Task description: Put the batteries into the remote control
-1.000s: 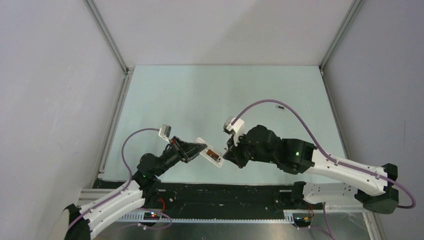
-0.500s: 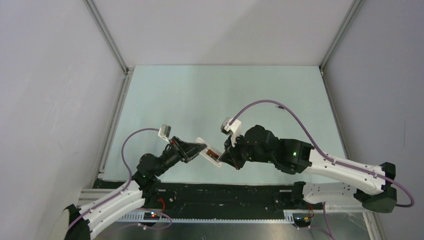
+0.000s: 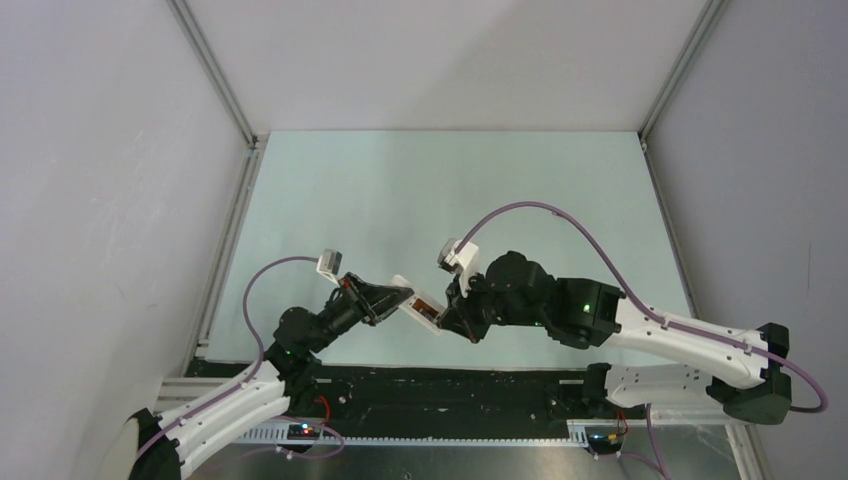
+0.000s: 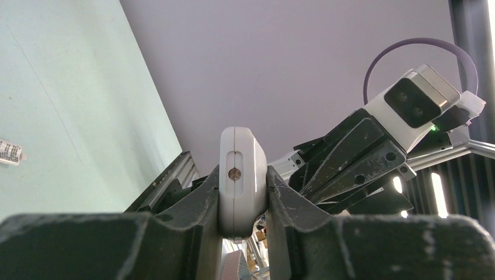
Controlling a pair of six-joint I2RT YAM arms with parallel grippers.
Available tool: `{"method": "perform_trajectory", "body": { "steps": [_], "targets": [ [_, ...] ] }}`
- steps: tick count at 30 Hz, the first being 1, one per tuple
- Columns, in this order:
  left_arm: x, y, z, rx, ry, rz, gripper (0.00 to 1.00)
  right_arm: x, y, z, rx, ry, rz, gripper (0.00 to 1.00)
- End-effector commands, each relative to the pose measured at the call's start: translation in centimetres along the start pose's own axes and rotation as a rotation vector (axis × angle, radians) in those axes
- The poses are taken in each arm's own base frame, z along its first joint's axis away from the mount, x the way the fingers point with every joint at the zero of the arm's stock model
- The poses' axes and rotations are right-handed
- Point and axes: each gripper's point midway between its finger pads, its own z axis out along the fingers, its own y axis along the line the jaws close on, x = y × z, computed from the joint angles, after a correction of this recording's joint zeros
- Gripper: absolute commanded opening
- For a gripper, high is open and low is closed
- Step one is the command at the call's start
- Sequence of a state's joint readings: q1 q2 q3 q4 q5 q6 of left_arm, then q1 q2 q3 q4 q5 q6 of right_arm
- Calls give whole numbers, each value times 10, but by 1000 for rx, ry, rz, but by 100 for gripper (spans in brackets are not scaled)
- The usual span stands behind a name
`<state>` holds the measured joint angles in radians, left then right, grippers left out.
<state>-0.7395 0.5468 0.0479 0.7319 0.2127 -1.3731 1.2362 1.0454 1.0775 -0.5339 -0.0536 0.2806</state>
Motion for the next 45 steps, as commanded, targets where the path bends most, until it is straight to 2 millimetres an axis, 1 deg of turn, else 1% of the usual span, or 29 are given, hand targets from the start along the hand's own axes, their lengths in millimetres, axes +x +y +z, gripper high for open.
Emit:
{"method": "perform_trajectory", "body": {
  "steps": [1,17,25,31,45],
  "targets": [
    [-2,-15,0,56,-6,-2,0,0,5,1,-19,4,4,0],
    [-2,-16,1,56,-3,0,0,5,0,4,1,27,0,0],
    [-3,-19,2,61,-8,2,0,1,-7,9,37,9,-2,0],
    [-3,-18,1,61,-7,1,0,-3,-7,10,38,-5,-3,0],
    [-3,-19,1,65,-12,2,0,-3,-7,19,24,3,-2,0]
  ]
}}
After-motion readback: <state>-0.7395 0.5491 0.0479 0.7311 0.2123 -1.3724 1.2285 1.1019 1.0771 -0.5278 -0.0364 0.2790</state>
